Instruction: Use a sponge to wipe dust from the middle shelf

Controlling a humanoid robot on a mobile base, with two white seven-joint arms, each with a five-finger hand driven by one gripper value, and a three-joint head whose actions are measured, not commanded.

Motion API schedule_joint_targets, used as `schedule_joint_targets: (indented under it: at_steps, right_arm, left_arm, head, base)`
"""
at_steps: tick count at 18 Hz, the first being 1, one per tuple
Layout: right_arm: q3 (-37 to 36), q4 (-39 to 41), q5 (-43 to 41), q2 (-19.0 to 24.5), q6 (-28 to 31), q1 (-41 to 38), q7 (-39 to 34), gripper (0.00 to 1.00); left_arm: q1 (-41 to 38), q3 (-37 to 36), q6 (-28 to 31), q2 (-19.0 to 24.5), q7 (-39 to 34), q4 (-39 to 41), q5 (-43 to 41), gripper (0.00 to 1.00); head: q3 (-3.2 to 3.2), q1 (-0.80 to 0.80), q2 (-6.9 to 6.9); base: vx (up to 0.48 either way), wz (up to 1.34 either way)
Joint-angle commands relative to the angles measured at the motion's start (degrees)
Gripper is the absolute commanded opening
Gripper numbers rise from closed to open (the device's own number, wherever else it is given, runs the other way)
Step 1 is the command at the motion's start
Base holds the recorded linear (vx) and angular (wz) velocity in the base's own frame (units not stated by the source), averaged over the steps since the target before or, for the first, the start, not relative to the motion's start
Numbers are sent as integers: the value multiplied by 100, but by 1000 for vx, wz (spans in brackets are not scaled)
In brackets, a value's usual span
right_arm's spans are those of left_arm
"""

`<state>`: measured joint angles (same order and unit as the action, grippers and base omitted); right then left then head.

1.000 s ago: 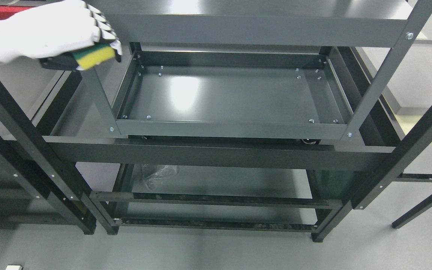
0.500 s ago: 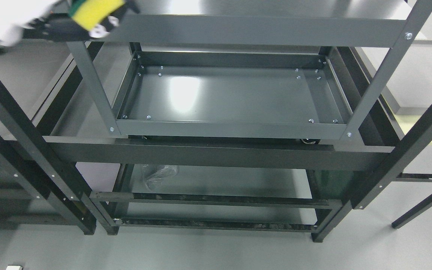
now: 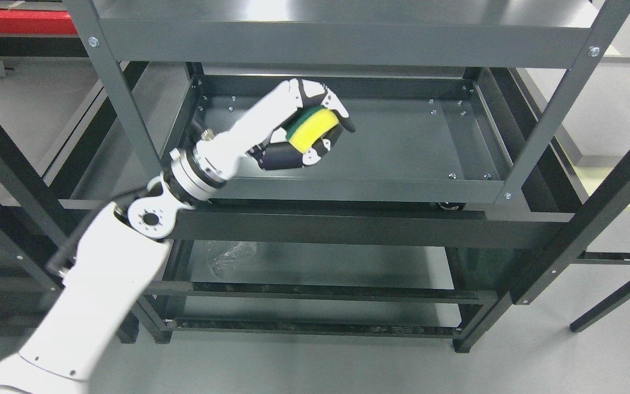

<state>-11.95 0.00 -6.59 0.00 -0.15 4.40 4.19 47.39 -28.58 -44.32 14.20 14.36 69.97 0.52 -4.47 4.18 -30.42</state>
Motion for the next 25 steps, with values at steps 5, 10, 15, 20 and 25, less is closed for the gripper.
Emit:
schedule_joint_targets:
  at_steps: [5, 10, 15, 20, 25]
  right_arm:
    - [0, 100, 0, -100, 420, -1, -6, 100]
    - [0, 100, 0, -100, 420, -1, -6, 100]
    - [0, 100, 0, -100, 420, -1, -6, 100]
    - [0, 100, 0, -100, 420, -1, 3, 100]
    - [0, 100, 0, -100, 420, -1, 3, 100]
  left_arm:
    - [-1626, 3514, 247, -1320, -38, -1741, -78, 2]
    - [-1916, 3791, 3125, -1320, -1808, 845, 89, 1]
    - [-2945, 2604, 3964, -1320, -1980, 3099, 98, 0]
    - [-2981, 2576, 3809, -1320, -1928, 3190, 150, 0]
    - [-2971, 3235, 3791, -1320, -1849, 3190, 449, 0]
  head:
    - [0, 0, 0]
    - [0, 0, 0]
    - [0, 0, 0]
    - [0, 0, 0]
    - [0, 0, 0]
  base:
    - [0, 0]
    - [0, 0]
    - [0, 0]
    - [0, 0]
    - [0, 0]
